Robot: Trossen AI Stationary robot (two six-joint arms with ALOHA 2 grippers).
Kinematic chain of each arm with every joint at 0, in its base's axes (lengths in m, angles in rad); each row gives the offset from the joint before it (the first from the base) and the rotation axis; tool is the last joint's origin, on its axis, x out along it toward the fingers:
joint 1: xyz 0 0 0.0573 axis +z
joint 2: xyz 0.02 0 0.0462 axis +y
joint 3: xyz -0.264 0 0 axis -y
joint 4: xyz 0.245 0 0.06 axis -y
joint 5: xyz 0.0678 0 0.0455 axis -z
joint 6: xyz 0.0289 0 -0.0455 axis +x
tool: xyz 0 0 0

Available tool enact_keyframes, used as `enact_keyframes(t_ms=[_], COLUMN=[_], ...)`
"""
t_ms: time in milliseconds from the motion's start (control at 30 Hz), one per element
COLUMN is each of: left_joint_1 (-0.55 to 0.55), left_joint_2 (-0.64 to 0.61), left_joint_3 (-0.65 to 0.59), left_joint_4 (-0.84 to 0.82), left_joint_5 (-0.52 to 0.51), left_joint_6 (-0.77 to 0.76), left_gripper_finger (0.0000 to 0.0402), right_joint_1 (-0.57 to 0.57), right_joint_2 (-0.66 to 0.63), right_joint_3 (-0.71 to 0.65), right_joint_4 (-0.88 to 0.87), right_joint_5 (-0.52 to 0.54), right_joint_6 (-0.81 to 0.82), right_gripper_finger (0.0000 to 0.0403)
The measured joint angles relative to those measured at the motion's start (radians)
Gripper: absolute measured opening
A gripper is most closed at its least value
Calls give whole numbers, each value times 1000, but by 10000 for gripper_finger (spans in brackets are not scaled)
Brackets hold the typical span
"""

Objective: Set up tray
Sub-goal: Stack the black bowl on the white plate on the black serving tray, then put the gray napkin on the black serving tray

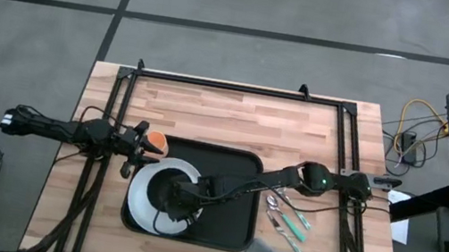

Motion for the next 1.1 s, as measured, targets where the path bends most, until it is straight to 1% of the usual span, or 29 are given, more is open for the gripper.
enact_keyframes(t_ms=[233,800,933,1100], left_joint_1=[0,0,0,0], left_joint_2=[0,0,0,0], left_joint_3=[0,0,0,0], left_joint_4=[0,0,0,0], left_joint_5=[0,0,0,0], left_joint_6=[0,0,0,0], left_gripper_finger=[115,115,115,115], right_joint_1=[0,-2,-2,-2], right_joint_2=[0,-2,-3,-6], right_joint_3=[0,7,45,104], right_joint_4=[20,47,17,-50], right_joint_5=[0,6,9,9], right_joint_6=[0,11,11,18], right_gripper_finger=[14,114,131,143])
